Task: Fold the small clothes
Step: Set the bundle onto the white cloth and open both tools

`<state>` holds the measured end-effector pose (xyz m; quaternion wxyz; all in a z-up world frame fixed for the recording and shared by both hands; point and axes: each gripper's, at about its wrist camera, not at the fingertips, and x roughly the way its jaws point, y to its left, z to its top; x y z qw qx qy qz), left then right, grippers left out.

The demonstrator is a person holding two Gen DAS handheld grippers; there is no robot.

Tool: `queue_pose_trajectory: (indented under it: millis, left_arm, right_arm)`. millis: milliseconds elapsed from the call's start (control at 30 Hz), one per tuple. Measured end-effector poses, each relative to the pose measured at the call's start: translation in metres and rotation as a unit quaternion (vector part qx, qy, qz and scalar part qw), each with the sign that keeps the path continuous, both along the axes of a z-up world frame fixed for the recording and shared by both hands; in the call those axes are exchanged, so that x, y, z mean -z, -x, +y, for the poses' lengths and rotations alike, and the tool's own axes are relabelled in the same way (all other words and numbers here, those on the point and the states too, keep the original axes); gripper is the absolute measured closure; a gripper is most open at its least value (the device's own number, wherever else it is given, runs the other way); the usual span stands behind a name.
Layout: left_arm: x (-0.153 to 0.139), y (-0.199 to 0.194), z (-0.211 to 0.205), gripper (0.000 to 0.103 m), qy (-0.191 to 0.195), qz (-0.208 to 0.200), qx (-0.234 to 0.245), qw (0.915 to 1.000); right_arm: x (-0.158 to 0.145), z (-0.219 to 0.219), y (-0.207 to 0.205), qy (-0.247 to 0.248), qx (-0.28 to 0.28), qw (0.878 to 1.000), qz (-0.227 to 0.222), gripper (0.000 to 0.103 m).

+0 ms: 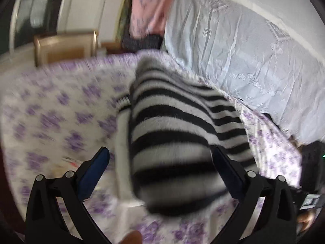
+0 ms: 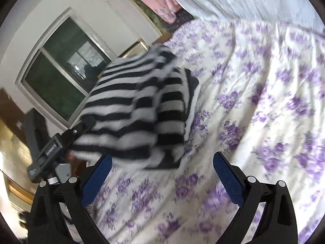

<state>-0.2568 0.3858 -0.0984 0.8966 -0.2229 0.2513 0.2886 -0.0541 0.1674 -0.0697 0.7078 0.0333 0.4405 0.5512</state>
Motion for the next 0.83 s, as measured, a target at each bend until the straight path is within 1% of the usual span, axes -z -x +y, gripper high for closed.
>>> queue_pose_trajectory:
  millis: [33,67,133,233,400,433,533,600,700,833]
  left_arm:
    - [-0.006,0.003,-0.010,0.005,-0.022,0.009,-0.007,0.9997]
    - [-0.010,0.005,-0.019,0.005,-0.036,0.018,-0.009,0.9992]
    - [-0.015,0.008,-0.034,0.005,-0.049,0.034,-0.015,0.9981]
    - [-0.020,0.017,-0.051,0.005,-0.051,0.034,-0.026,0.9978]
    - [-0.029,0.032,-0.063,0.005,-0.032,0.027,-0.029,0.9987]
    - [-0.031,0.035,-0.065,0.005,-0.041,0.025,-0.034,0.9983]
    - [-0.042,0.035,-0.083,0.005,-0.101,0.044,-0.055,0.9924]
    - [-0.047,0.036,-0.091,0.005,-0.110,0.043,-0.049,0.9918]
    - [-0.053,0.034,-0.098,0.005,-0.120,0.053,-0.066,0.9892]
    - [-0.058,0.034,-0.101,0.005,-0.113,0.052,-0.066,0.9900]
  right_arm:
    - [-0.004,-0.002,0.002,-0.004,0.001,1.000,-0.002,0.003]
    - [-0.009,-0.006,0.007,-0.010,0.002,1.000,-0.003,0.003]
    - [-0.015,-0.009,0.015,-0.011,0.005,1.000,-0.005,0.003]
    - [-0.026,-0.015,0.028,-0.018,0.010,1.000,-0.023,0.003]
    - [-0.039,-0.026,0.049,-0.025,0.016,0.997,-0.064,0.003]
    - [-0.040,-0.027,0.051,-0.025,0.017,0.997,-0.068,0.003]
    - [-0.043,-0.031,0.054,-0.029,0.016,0.997,-0.070,0.003]
    - [-0.045,-0.033,0.056,-0.032,0.018,0.997,-0.074,0.003]
    - [-0.048,-0.036,0.057,-0.039,0.020,0.996,-0.075,0.003]
    - [-0.052,-0.041,0.061,-0.046,0.022,0.995,-0.082,0.003]
